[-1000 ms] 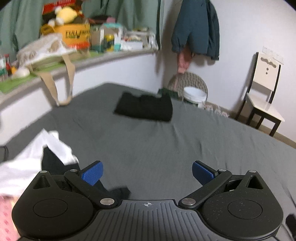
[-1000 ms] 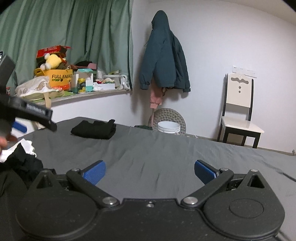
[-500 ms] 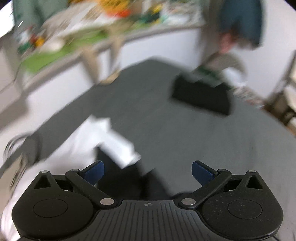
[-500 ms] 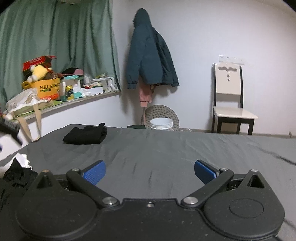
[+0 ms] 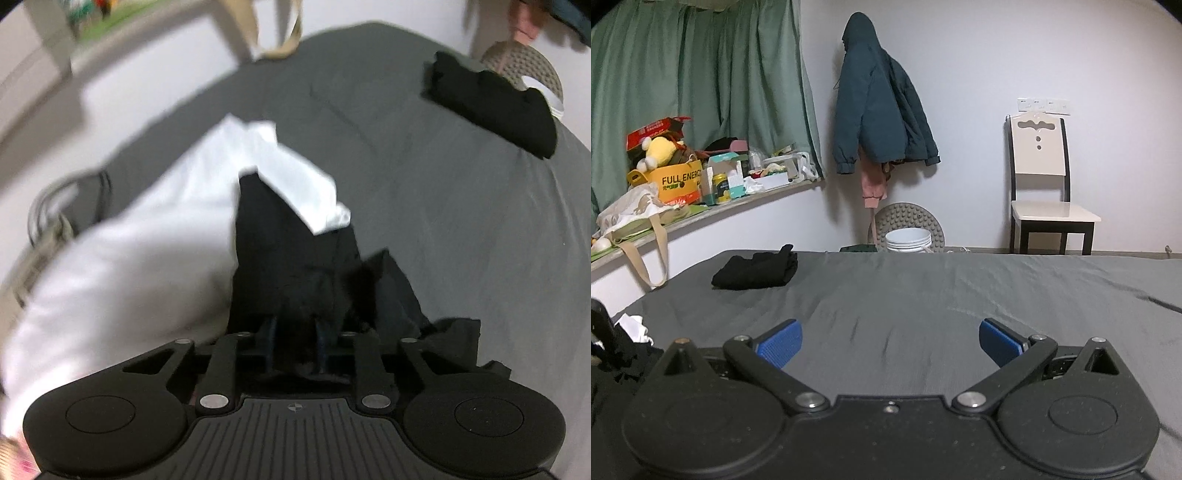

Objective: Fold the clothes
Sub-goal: 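Grasp the black trousers from the pile with the left gripper and lift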

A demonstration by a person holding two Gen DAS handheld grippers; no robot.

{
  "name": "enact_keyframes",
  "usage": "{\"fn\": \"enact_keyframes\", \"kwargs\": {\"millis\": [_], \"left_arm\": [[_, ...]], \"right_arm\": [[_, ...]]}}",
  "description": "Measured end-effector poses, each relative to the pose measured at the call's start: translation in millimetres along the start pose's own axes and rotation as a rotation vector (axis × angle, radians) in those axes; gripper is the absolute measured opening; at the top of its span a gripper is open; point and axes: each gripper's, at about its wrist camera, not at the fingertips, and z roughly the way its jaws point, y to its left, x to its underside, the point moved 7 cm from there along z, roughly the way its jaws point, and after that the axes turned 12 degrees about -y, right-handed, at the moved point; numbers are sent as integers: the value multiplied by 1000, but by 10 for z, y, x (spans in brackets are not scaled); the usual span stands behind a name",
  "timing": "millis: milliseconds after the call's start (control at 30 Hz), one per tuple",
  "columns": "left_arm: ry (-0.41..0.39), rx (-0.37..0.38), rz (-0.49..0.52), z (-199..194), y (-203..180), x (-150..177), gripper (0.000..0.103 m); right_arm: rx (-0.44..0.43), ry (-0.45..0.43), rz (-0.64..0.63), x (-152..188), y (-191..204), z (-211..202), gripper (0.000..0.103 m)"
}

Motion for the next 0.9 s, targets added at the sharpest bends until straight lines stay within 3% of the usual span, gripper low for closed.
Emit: {"fn": "enact_keyframes", "kwargs": {"millis": [133,267,433,567,667,767,900], "left_arm": [[-89,96,-61,-76,2,-127,3],[-195,233,-83,-349,-186,-487,3],[-315,436,-3,-896,-792,-884,3],[-380,638,94,-1468,-1508,-958,3],[-387,823,163,-1925,-2077,-794,3],[-374,1010,249,-2366,-2561,-431,4],[-265,1114,359,-2494,-3002,329,4]], "right_arm": [[15,-10,23,-31,-64,-7,103],[25,-9,37,-35,-115,9,103],[41,-23,41,-69,-166,19,103],[82,-39,61,-121,-329,15,103],[136,-54,97,-181,-568,-17,103],[206,-65,134,-239,-868,-69,103],[296,-25,220,-197,-1331,-135,103]]}}
